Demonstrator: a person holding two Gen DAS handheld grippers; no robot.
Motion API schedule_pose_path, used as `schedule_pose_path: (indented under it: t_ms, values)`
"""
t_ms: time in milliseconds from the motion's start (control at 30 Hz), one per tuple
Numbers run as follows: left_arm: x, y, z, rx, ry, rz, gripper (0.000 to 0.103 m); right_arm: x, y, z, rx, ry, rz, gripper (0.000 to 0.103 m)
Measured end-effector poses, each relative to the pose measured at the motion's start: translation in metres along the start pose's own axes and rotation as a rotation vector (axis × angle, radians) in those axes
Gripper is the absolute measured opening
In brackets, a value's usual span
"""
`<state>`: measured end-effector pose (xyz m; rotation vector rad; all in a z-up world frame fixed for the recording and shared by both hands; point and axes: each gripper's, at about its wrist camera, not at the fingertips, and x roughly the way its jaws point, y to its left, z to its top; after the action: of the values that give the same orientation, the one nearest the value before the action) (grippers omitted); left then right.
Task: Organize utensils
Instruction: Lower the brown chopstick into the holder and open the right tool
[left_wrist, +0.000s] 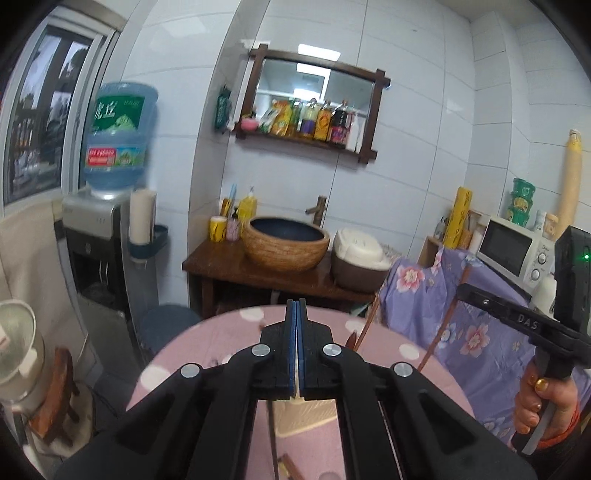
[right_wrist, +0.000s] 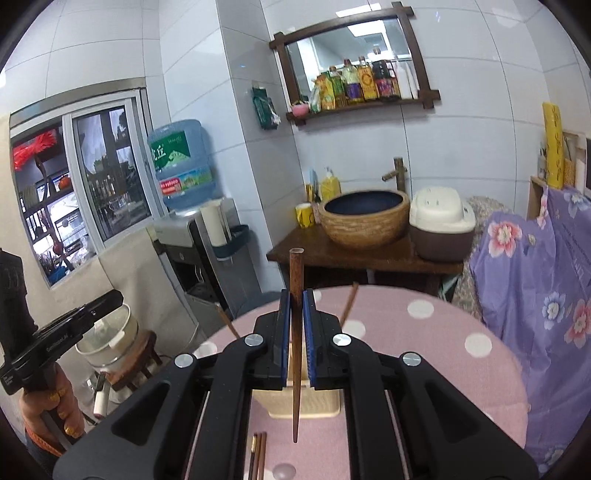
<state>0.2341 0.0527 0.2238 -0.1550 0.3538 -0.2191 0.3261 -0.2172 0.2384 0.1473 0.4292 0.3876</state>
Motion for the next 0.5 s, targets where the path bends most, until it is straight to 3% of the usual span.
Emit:
schedule_pose_path:
  t_ms: [67,167,333,500]
  values:
    - [0.0,-0.001,0.007,-0.014,-0.002,-0.028,0.002,0.005,0.001,0.006,0.012,-0.006,-0.004,0.008]
    - [0.002,0.003,-0.006,0.004,-0.008,0.011,0.002,0.009,0.002,-0.008,-0.009,-0.014,-0.023,0.008]
    - [0.039,0.032,-0.063,-0.028,0.163,0.045,0.003,0.009,-0.002,-0.031,-0.016,-0.008,-0.022,0.008]
    - [0.073,0.057,-0.114,-0.097,0.307,0.055,0.003,0.007,-0.002,-0.016,-0.011,-0.041,-0.024,0.008]
